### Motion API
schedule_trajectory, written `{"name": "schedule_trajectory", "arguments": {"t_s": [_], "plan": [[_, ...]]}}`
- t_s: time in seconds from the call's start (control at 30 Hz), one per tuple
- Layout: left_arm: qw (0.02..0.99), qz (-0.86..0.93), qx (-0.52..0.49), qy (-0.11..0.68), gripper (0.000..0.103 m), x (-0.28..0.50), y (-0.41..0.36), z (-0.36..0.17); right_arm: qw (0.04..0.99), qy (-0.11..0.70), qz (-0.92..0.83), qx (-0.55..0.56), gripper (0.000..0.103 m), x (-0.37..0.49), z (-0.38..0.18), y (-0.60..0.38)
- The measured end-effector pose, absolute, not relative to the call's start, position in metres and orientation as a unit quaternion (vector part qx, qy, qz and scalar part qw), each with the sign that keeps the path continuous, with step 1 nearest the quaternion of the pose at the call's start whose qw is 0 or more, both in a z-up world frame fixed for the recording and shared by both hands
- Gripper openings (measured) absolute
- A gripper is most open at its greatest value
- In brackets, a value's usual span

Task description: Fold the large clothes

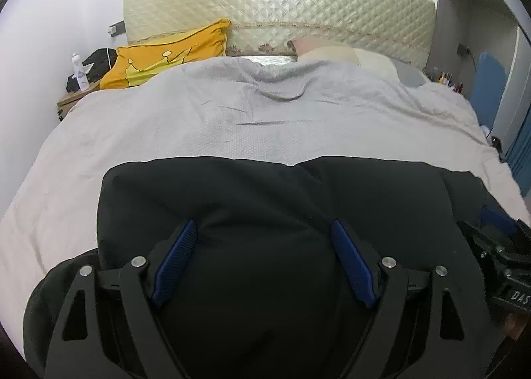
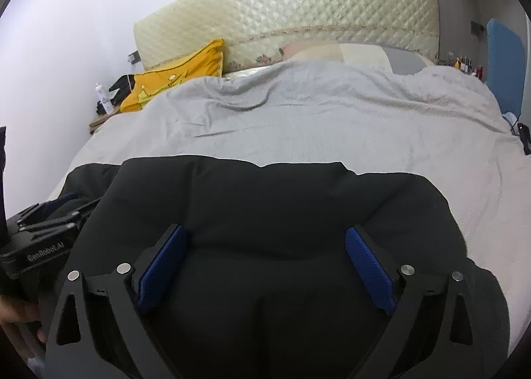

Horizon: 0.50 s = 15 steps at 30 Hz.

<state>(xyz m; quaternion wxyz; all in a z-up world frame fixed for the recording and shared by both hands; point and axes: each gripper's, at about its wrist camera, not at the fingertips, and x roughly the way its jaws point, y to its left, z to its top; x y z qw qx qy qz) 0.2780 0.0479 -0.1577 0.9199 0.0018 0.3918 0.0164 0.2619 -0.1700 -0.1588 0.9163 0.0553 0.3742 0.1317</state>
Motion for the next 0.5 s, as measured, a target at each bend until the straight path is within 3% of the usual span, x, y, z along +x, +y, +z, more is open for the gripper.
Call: {"name": "schedule_trajectory", "arguments": {"t_s": [0.5], "plan": [[0.912,0.018,-0.003,0.410,0.084,0.299,0.054,-0.179,0.913,0.386,0.129,0.035,0.103,0.292,-0.179,-0.153]]}}
